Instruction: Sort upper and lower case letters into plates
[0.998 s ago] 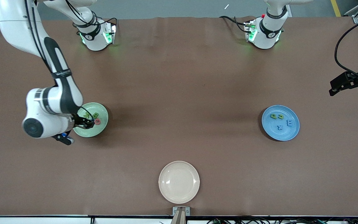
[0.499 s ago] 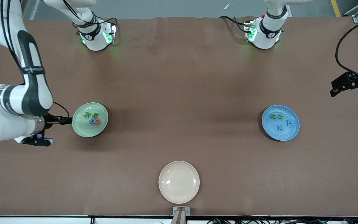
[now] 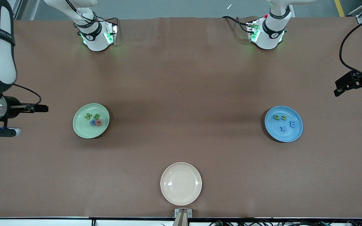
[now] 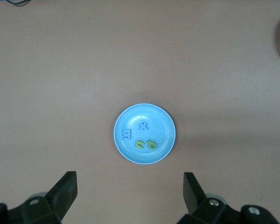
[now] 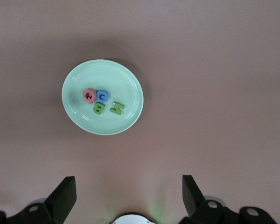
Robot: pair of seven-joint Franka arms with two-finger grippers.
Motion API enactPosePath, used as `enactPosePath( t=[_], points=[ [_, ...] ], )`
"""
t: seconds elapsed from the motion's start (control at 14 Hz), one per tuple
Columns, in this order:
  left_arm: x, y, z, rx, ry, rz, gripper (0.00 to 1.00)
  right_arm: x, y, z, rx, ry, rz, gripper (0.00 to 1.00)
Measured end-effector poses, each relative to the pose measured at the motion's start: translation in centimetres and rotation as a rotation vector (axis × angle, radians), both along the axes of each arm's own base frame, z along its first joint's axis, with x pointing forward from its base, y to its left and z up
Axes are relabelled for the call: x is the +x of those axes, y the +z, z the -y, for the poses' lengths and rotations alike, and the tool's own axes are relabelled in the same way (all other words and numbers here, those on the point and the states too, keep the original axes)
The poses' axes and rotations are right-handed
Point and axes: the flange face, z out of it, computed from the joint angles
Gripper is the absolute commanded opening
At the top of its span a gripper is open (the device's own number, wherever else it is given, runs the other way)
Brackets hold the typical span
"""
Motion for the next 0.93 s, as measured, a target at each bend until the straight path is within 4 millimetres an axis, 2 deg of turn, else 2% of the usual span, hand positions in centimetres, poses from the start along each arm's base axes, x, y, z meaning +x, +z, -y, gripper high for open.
enactPosePath(
  t=[0.14,0.43,0.71,0.93],
  points=[
    [0.0,0.1,0.5,0.000,-0.009,0.001,1.00,-0.1,1.3,-0.1,0.001,0.005,-0.001,1.00],
    [-0.3,0.5,2.0,-0.001,-0.035,0.009,1.00,0.1,1.1,-0.5,0.003,0.015,0.003,1.00],
    [-0.5,0.8,2.7,-0.001,-0.047,0.014,1.00,0.8,4.6,-0.9,-0.001,0.023,0.082,1.00],
    [-0.5,0.9,2.3,-0.001,-0.041,0.015,1.00,0.7,5.8,-1.0,0.001,0.025,0.098,1.00]
  ],
)
